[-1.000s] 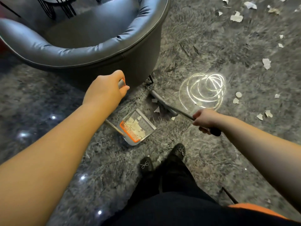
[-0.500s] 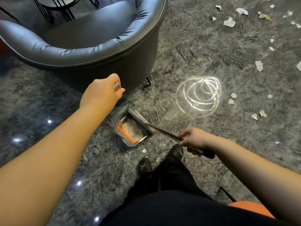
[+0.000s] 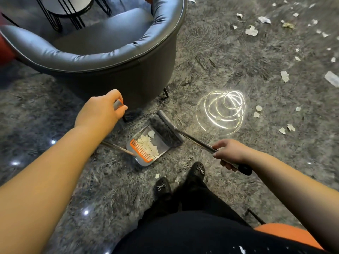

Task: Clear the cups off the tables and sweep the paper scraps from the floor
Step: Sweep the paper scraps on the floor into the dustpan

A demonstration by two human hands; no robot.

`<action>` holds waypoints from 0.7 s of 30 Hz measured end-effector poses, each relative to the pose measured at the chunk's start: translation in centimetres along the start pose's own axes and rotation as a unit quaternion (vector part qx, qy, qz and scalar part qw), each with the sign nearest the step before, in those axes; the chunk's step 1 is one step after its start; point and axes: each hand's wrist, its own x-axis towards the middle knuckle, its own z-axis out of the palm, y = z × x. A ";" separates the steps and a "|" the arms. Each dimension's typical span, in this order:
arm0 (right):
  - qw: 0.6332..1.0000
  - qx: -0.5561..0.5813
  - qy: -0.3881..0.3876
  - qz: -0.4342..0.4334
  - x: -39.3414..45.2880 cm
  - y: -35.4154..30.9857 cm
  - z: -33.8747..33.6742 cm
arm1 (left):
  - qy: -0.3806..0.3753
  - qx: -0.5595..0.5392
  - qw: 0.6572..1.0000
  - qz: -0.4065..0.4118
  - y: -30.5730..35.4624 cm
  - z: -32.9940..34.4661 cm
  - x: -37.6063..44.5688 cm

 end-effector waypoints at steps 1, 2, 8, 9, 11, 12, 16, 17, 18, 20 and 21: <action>1.000 -0.003 -0.004 -0.003 0.0 0.0 0.1 | 0.002 0.002 1.000 0.000 -0.1 -0.3 -0.6; 1.000 -0.007 -0.009 -0.005 0.0 0.0 0.2 | 0.006 0.003 1.000 0.000 -0.3 -0.5 -1.2; 0.998 -0.045 -0.046 -0.007 0.5 -0.4 1.1 | 0.024 0.009 0.999 -0.026 -1.7 -1.3 -6.9; 0.997 -0.052 -0.049 -0.007 0.7 -0.4 1.4 | 0.026 0.009 0.999 -0.036 -1.9 -1.3 -8.0; 0.996 -0.066 -0.054 -0.005 0.9 -0.5 1.9 | 0.034 0.009 0.998 -0.059 -2.3 -1.3 -10.3; 0.995 -0.078 -0.058 -0.006 0.8 -0.5 2.1 | 0.036 0.008 0.997 -0.071 -2.3 -1.2 -11.4; 0.986 -0.136 -0.090 -0.020 0.0 -0.5 3.3 | 0.036 0.013 0.994 -0.107 -2.4 -0.9 -15.4; 0.985 -0.143 -0.092 -0.022 -0.4 -0.3 3.6 | 0.032 0.018 0.993 -0.109 -2.3 -0.8 -16.2; 0.984 -0.147 -0.094 -0.023 -0.7 -0.2 3.9 | 0.028 0.022 0.993 -0.111 -2.3 -0.7 -17.1; 0.982 -0.161 -0.099 -0.027 -1.3 0.2 4.8 | 0.017 0.029 0.993 -0.116 -2.5 -0.4 -18.7; 0.981 -0.166 -0.098 -0.028 -1.5 0.4 5.4 | 0.009 0.033 0.993 -0.117 -2.7 -0.1 -19.4</action>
